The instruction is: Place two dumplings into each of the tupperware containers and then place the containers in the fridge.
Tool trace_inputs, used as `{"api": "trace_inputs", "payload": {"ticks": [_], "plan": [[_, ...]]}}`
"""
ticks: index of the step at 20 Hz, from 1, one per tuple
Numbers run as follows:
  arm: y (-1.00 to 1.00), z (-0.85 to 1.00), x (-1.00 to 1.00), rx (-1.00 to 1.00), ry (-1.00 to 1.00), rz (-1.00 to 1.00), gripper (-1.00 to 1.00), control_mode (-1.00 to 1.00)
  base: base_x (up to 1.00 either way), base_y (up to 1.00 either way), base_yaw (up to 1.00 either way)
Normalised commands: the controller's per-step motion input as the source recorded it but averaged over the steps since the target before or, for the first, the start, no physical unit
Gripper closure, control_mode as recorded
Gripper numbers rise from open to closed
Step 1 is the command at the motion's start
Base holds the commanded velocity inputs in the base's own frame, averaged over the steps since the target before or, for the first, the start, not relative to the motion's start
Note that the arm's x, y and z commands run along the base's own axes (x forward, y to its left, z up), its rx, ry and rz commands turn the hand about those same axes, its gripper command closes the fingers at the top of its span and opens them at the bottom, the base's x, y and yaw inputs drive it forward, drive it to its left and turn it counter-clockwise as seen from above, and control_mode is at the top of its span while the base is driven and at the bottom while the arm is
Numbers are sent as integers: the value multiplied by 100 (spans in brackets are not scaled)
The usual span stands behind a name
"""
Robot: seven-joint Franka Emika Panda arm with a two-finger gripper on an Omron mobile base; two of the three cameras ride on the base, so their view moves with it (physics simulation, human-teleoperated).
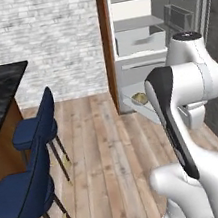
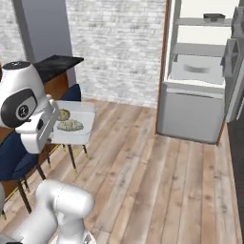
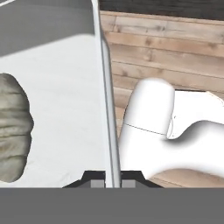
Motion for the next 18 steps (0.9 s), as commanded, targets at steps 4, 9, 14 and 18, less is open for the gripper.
{"api": "trace_inputs", "payload": {"ticks": [4, 9, 14, 18], "plan": [[0, 0, 0, 0, 0, 0, 100, 100, 100, -64, -2], [0, 0, 0, 0, 0, 0, 100, 100, 100, -35, -4], [0, 0, 0, 0, 0, 0, 100, 100, 100, -24, -28], [0, 0, 0, 0, 0, 0, 100, 100, 100, -48, -35]]}}
